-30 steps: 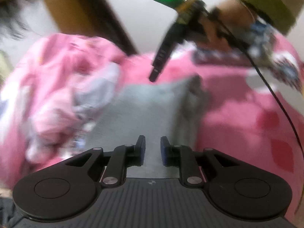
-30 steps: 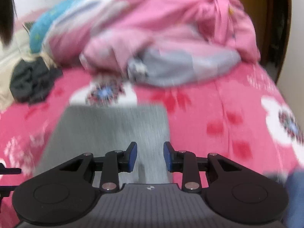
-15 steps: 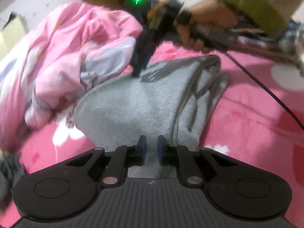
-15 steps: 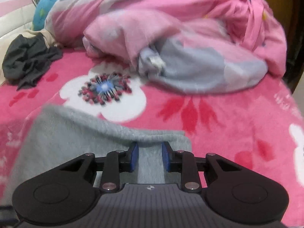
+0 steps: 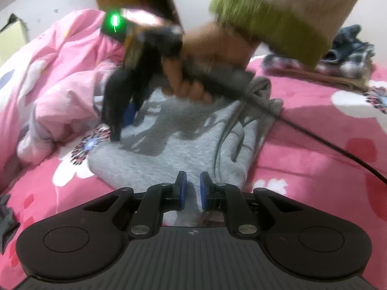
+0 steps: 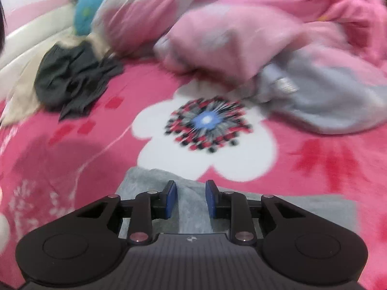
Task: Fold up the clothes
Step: 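Release the folded sweatshirt with both grippers and pull back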
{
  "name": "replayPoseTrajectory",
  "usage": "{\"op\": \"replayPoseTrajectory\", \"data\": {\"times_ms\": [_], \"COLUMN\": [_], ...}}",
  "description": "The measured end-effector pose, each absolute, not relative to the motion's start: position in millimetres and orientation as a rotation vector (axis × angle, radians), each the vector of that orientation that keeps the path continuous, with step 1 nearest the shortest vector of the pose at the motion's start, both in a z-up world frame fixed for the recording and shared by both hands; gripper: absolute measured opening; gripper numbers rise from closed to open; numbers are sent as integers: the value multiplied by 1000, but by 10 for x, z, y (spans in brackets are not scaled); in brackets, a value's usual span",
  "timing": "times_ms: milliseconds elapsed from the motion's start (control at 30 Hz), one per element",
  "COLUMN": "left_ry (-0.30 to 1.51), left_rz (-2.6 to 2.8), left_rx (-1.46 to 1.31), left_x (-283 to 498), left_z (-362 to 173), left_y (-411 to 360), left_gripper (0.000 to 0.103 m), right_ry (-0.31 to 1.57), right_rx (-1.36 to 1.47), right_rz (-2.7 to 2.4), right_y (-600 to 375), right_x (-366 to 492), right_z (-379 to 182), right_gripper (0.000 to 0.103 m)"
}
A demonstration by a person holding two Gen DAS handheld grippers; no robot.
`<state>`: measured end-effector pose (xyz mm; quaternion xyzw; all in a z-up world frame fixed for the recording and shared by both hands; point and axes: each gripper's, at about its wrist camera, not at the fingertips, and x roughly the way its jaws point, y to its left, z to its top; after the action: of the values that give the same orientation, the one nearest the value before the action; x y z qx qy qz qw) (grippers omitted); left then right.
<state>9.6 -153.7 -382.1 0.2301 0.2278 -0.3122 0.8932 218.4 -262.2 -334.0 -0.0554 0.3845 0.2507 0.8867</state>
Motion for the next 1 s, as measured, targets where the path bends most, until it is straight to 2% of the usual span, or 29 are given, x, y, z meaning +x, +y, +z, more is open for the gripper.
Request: {"op": "replayPoseTrajectory", "data": {"times_ms": [67, 133, 267, 367, 533, 767, 1000], "left_ry": [497, 543, 554, 555, 674, 863, 971], "left_rz": [-691, -710, -693, -659, -623, -568, -508], "left_rx": [457, 386, 300, 297, 286, 105, 66], "left_x": [153, 276, 641, 1037, 1769, 2083, 2236], "left_z": [-3701, -3514, -3231, -3256, -3568, -3552, -3522], "left_y": [-1438, -1269, -1037, -1123, -1397, -1339, -1404], "left_gripper": [18, 22, 26, 26, 27, 27, 28], "right_ry": [773, 776, 822, 839, 869, 901, 972], "right_rx": [-52, 8, 20, 74, 152, 209, 213], "right_rz": [417, 299, 168, 160, 99, 57, -1], "right_y": [-2906, -3209, -3512, -3529, -3535, -3645, -3625], "right_x": [2083, 2030, 2007, 2162, 2510, 2458, 2540], "right_z": [-3064, -2890, -2923, -3126, -3652, -3293, -3400], "right_gripper": [27, 28, 26, 25, 22, 22, 22]}}
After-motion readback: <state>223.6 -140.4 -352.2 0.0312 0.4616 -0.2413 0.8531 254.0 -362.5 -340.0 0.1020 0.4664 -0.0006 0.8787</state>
